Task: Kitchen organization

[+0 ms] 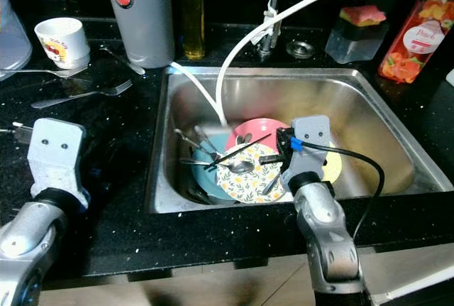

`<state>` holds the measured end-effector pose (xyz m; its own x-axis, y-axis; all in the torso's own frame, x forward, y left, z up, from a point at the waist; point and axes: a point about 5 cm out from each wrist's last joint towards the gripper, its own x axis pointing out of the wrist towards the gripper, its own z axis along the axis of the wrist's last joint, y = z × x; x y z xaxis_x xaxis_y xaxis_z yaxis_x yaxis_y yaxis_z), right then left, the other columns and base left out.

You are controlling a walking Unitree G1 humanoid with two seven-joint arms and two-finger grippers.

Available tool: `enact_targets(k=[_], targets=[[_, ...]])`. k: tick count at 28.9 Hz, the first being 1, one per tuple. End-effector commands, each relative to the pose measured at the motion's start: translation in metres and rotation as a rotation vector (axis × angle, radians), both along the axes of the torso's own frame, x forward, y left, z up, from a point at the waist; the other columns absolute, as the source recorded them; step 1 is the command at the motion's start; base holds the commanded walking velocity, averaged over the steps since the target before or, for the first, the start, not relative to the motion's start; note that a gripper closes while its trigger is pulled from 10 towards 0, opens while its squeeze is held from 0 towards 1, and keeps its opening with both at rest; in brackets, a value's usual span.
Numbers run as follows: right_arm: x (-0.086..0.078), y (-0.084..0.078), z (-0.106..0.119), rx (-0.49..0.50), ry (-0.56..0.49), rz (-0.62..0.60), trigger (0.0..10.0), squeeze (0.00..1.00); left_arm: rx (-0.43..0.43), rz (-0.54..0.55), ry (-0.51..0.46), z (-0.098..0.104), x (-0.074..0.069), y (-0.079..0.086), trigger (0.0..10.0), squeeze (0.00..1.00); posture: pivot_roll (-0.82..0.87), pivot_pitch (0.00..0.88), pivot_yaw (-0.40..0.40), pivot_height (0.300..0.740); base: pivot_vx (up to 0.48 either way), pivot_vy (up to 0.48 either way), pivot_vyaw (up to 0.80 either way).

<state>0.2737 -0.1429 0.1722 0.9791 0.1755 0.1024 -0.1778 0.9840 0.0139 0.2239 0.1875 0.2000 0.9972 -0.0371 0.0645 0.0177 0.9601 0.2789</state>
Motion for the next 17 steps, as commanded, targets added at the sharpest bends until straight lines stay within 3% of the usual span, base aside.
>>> enact_targets(k=[1, 8, 17], targets=[[-0.005, 0.002, -0.004, 0.006, 0.033, 0.008, 10.0, 0.00, 0.034, -0.013, -0.028, 0.003, -0.001, -0.002, 10.0, 0.00, 0.18, 0.069, -0.087, 0.740, 0.000, 0.000, 0.00], [-0.016, 0.002, -0.020, -0.020, 0.094, 0.018, 10.0, 0.00, 0.052, -0.007, -0.080, 0.000, 0.004, -0.001, 10.0, 0.00, 0.18, 0.060, -0.093, 0.740, 0.000, 0.000, 0.00], [-0.010, -0.002, -0.021, 0.039, 0.156, 0.052, 10.0, 0.00, 0.060, 0.003, -0.103, -0.002, 0.011, -0.001, 10.0, 0.00, 0.18, 0.045, -0.089, 0.740, 0.000, 0.000, 0.00]])
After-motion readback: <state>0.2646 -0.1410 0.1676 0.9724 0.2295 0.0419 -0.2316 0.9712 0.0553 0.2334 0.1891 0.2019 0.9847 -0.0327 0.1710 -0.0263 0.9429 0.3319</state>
